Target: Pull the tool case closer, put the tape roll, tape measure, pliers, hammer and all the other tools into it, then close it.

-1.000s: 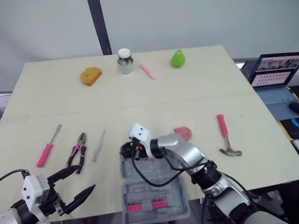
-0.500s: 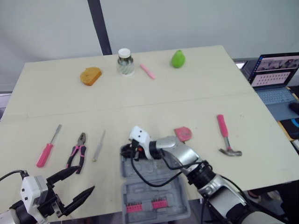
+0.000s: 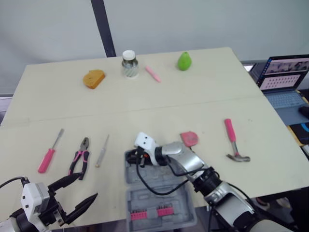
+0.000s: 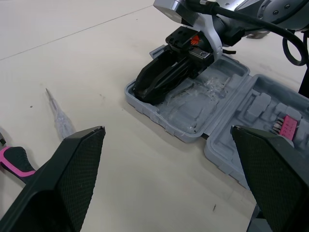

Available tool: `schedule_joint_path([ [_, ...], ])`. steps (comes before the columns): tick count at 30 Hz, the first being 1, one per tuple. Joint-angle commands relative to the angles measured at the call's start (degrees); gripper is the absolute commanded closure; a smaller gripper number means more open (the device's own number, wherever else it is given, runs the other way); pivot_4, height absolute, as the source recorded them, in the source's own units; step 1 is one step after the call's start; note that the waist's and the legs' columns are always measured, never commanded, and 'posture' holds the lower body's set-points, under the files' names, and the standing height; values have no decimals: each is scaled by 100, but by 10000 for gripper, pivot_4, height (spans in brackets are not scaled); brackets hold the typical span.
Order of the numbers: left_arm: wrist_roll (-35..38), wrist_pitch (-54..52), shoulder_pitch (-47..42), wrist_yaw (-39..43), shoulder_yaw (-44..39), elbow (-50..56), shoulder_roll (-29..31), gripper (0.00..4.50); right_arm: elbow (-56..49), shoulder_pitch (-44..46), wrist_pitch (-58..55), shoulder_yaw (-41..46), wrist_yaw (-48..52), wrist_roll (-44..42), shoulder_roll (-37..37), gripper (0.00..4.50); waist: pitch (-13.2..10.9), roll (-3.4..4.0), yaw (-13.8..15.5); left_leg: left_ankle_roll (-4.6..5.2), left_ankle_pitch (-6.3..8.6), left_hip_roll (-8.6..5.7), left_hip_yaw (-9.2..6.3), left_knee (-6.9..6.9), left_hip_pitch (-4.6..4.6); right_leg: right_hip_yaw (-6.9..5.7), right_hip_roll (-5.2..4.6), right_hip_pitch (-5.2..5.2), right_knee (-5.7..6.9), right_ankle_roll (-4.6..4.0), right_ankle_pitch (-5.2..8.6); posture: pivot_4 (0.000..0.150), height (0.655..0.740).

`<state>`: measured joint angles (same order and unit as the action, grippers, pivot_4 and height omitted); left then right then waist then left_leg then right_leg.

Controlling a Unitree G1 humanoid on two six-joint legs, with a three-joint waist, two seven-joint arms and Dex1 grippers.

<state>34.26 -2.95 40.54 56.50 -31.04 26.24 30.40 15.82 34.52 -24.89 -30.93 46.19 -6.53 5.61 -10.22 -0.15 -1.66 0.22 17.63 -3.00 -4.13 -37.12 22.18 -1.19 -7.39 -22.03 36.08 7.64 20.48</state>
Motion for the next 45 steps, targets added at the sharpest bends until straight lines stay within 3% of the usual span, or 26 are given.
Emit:
schedule_joint_path([
  [1, 65, 48, 59, 17, -76, 105, -7, 0, -560, 28, -221, 146, 155, -121, -14, 31258, 0, 0, 0, 0, 0, 0, 0, 0, 0, 0, 0, 0, 0, 0, 0, 1500, 7356],
  [7, 50, -33, -163, -15, 69, 105, 65, 0, -2148, 249, -1400, 702, 285, -749, 373, 31258, 0, 0, 9, 0, 0, 1, -1, -1, 2, 2, -3, 0, -1, 0, 0, 1500, 7356],
  [12, 14, -79, -360, -56, 256, 82, 42, 0, -3472, -160, -2288, 1358, 424, -1376, 1318, 31258, 2, -4, 57, 3, 2, 0, -4, -1, 2, 5, -8, 8, -9, 0, 0, 1500, 7356],
  [16, -85, 38, -473, 18, 281, -222, 47, 0, -4285, -995, -2590, 2154, 690, -1771, 2616, 31258, 2, -5, 152, 8, 5, -4, 0, -5, 2, 5, -9, 15, -18, 0, 0, 1500, 7356],
  [21, -270, 211, -485, 161, 384, -492, 86, 0, -5036, -2670, -2467, 3160, 1144, -2190, 3951, 31258, 2, -9, 186, 10, 6, 6, 10, -6, -3, -6, -5, 29, -32, 0, 0, 1500, 7356],
  [28, -277, 173, -275, 300, 483, -625, 132, 0, -5139, -4580, -2082, 4164, 1256, -2325, 4484, 31258, 4, -13, 202, 24, 14, 9, 25, -12, -20, -23, 1, 54, -41, 5, -3, 1500, 7356],
  [31, -235, 144, -148, 332, 450, -630, 130, 0, -4974, -4927, -1925, 4195, 1180, -2204, 4528, 23192, 5, -14, 214, 25, 15, 10, 27, -13, -24, -22, 0, 57, -42, 6, -3, 1500, 7356],
  [35, -201, 156, -87, 365, 348, -646, 162, 0, -4977, -5279, -1795, 4234, 1229, -2202, 4612, 3258, 5, -14, 297, 26, 15, 9, 27, -17, -24, -21, -1, 58, -43, 6, -3, 1500, 7356],
  [36, -197, 184, -60, 403, 325, -655, 164, 0, -5021, -5357, -1792, 4248, 1252, -2240, 4640, 316, 5, -15, 307, 27, 16, 8, 27, -19, -24, -20, -2, 59, -44, 7, -4, 1500, 7356],
  [45, -326, 604, -203, 552, 452, -717, 125, 0, -5072, -5224, -1826, 4279, 959, -2269, 4677, 316, 7, -16, 319, 31, 21, 9, 26, -25, -24, -19, -5, 67, -52, 11, -6, 1500, 7356],
])
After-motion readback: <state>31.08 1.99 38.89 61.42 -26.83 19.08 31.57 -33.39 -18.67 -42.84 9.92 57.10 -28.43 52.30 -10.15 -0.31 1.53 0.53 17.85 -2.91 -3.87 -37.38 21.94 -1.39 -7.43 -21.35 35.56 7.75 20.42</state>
